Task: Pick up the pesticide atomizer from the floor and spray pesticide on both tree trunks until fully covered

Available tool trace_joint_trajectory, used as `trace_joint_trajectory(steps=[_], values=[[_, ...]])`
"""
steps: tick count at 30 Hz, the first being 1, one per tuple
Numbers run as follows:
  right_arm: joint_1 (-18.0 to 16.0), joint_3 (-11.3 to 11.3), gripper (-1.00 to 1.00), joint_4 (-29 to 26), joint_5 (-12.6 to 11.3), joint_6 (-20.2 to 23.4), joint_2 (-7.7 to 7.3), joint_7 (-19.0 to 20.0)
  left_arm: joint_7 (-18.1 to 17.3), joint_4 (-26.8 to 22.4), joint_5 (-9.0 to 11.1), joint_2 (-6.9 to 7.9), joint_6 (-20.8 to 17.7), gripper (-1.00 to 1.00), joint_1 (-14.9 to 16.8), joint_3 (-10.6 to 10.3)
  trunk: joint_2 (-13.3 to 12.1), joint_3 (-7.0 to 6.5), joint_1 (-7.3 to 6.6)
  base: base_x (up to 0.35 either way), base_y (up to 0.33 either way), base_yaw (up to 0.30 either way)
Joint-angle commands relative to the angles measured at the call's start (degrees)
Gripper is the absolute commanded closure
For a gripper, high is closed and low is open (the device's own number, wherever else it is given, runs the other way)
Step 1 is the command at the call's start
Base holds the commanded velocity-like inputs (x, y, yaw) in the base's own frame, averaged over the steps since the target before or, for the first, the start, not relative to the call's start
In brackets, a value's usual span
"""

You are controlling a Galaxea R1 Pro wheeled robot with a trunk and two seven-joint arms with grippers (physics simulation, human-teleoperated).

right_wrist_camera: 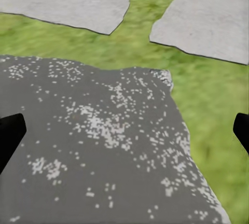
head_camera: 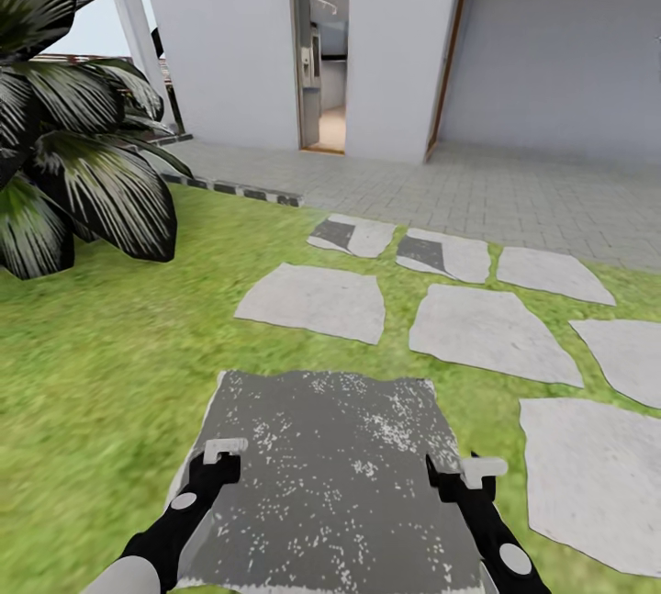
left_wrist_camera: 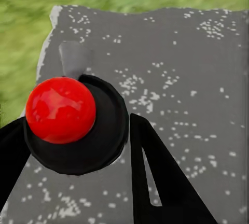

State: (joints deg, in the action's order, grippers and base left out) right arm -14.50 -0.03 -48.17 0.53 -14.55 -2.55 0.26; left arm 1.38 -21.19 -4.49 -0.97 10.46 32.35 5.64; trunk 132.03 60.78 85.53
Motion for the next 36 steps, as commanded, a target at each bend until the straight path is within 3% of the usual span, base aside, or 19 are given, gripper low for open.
trace_joint_trajectory(steps=[1, 15, 36], values=[[0.0, 0.01, -1.0, 0.0, 0.0, 0.02, 0.0, 0.0, -0.03, 0.0, 0.0, 0.03, 0.0, 1.0, 0.0, 0.0, -0.42, -0.27, -0.22, 0.0, 0.0, 0.0], [0.0, 0.03, -1.0, 0.0, 0.0, -0.03, 0.0, 0.0, -0.23, 0.0, 0.0, 0.0, 0.0, 1.0, 0.0, 0.0, -6.03, -3.67, -3.3, 0.0, 0.0, 0.0], [0.0, 0.12, -1.0, 0.0, 0.0, -0.04, 0.0, 0.0, -0.24, 0.0, 0.0, 0.0, 0.01, 1.0, 0.0, 0.0, -14.46, -7.51, -7.91, 0.0, 0.0, 0.045]])
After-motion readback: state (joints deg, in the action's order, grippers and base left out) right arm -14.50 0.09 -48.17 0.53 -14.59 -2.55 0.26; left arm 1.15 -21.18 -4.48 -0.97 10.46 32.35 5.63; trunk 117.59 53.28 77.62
